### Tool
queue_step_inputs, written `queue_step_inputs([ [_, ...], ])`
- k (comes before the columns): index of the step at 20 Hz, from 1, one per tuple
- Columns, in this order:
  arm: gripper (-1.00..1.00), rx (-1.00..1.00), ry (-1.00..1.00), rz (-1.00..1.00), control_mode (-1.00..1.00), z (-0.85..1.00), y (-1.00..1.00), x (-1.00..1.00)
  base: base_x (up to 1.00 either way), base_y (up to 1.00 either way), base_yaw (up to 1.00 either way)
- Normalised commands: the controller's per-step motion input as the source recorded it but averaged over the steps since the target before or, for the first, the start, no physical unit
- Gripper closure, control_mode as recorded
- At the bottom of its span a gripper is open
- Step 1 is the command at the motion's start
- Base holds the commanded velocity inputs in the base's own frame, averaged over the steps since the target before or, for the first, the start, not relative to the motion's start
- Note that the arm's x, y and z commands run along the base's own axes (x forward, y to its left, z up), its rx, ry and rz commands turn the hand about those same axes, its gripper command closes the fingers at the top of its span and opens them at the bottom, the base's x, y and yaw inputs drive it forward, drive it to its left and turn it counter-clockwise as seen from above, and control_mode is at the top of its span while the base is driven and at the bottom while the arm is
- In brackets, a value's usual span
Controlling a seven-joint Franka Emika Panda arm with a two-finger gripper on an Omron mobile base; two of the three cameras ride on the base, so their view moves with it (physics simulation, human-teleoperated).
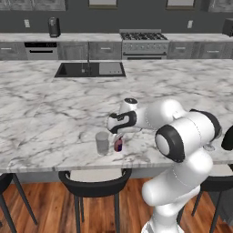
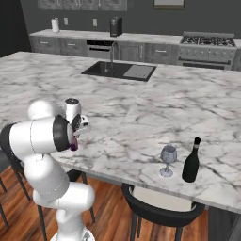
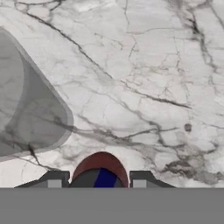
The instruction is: There is a wine glass and glass cup on the dining counter. Place the wine bottle next to the wine glass and the juice bottle next to the glass cup.
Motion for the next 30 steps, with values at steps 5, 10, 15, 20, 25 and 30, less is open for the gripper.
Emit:
queue_step_inputs([
  [5,1.00,0.00,-0.02,0.01,-1.00,-0.36,0.00,0.02,0.00,0.00,0.00],
  [10,1.00,0.00,0.00,0.01,-1.00,-0.36,0.00,0.00,0.00,0.00,0.00],
  [15,1.00,0.00,0.00,0.00,-1.00,-0.34,-0.01,0.00,0.00,0.00,0.00],
  [20,-1.00,0.00,0.00,0.00,-1.00,-0.30,-0.01,0.00,0.00,0.00,0.00],
  [25,-1.00,0.00,0.00,0.00,-1.00,-0.06,-0.14,-0.01,0.00,0.00,0.00],
  [30,-1.00,0.00,0.00,0.00,-1.00,0.00,-0.13,-0.06,0.00,0.00,0.00],
])
